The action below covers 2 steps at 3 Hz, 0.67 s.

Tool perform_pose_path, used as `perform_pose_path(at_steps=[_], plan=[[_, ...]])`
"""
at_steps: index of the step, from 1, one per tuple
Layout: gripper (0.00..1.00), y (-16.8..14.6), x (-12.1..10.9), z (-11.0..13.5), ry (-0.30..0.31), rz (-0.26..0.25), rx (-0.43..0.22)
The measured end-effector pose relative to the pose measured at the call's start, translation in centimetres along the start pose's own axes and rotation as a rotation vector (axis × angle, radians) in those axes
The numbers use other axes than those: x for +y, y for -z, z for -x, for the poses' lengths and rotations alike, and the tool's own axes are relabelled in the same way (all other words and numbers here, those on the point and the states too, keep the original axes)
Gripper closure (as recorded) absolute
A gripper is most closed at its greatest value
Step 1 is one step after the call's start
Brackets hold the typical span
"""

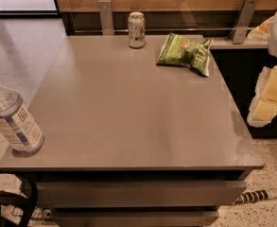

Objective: Move 7up can near blue plastic bottle

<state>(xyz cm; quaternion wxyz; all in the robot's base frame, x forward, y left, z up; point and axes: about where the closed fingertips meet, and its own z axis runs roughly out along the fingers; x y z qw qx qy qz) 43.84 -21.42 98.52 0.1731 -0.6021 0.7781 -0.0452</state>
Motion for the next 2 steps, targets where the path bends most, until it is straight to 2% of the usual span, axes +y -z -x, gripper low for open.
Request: perform_pose_path(at_steps=[1, 2], plan=[[0.00, 0.00, 0.00, 0.00, 0.000, 0.000, 0.000], [0.00, -0.46, -0.10, 0.21, -0.032, -0.030, -0.056]])
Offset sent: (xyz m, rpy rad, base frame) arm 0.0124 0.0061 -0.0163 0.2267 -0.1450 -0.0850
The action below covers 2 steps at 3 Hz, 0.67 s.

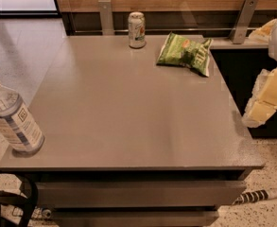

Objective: Move 7up can near blue plastic bottle

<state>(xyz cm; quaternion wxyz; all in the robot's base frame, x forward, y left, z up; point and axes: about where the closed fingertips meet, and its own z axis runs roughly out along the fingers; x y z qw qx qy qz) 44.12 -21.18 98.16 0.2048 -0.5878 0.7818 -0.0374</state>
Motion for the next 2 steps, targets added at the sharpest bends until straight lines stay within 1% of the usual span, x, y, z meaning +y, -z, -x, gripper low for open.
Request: perform_pose_path(at_steps=[1, 2], plan=[[0.00, -1.7, 2.1, 0.3, -0.111, -0.028, -0.130], [0.00, -5.7, 4.4, -1.2, -0.234, -0.018, -0.253]])
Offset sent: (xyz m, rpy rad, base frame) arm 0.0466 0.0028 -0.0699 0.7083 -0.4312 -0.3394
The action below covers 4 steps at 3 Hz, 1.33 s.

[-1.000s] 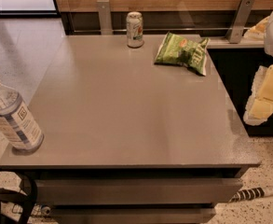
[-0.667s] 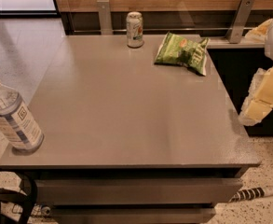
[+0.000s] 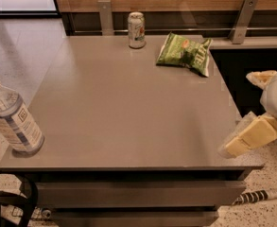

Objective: Move 7up can near blue plastic bottle

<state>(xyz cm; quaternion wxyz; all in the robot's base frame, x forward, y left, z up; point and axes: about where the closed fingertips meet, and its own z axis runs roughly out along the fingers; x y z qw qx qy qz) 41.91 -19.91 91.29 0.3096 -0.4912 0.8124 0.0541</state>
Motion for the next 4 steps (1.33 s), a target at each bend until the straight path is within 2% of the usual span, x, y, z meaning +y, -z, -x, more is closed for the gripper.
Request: perform_pose_path(at_steps=[1, 2, 3, 4], plan=[[0.00, -3.0, -0.1, -1.9, -0.079, -0.029, -0.149], [0.00, -2.7, -3.8, -1.6, -0.135, -0.211, -0.376], [0.00, 0.1, -8.4, -1.1, -0.197, -0.406, -0.556], [0.00, 4.4, -14.6, -1.2, -0.261, -0.594, -0.787]])
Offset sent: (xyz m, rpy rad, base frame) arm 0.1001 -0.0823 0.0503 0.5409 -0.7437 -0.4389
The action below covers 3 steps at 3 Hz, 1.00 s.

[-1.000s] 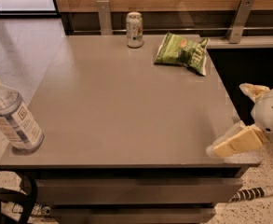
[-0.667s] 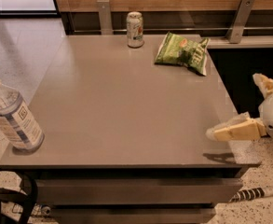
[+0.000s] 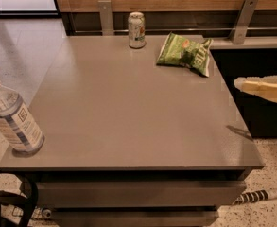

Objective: Move 7up can near blue plastic bottle

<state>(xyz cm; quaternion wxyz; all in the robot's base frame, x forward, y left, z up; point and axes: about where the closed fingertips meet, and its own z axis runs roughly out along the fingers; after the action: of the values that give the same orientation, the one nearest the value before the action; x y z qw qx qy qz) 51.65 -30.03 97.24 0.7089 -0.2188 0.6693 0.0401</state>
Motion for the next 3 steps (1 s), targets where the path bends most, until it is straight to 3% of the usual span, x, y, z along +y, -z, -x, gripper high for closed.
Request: perform_pose_path(at_steps=[1, 2, 3], plan=[[0.00, -1.6, 2.6, 0.4, 0.028, 0.058, -0.022], [0.00, -1.4, 2.3, 0.5, 0.027, 0.054, -0.010], [0.00, -2.5, 2.8, 1.3, 0.035, 0.088, 0.014]])
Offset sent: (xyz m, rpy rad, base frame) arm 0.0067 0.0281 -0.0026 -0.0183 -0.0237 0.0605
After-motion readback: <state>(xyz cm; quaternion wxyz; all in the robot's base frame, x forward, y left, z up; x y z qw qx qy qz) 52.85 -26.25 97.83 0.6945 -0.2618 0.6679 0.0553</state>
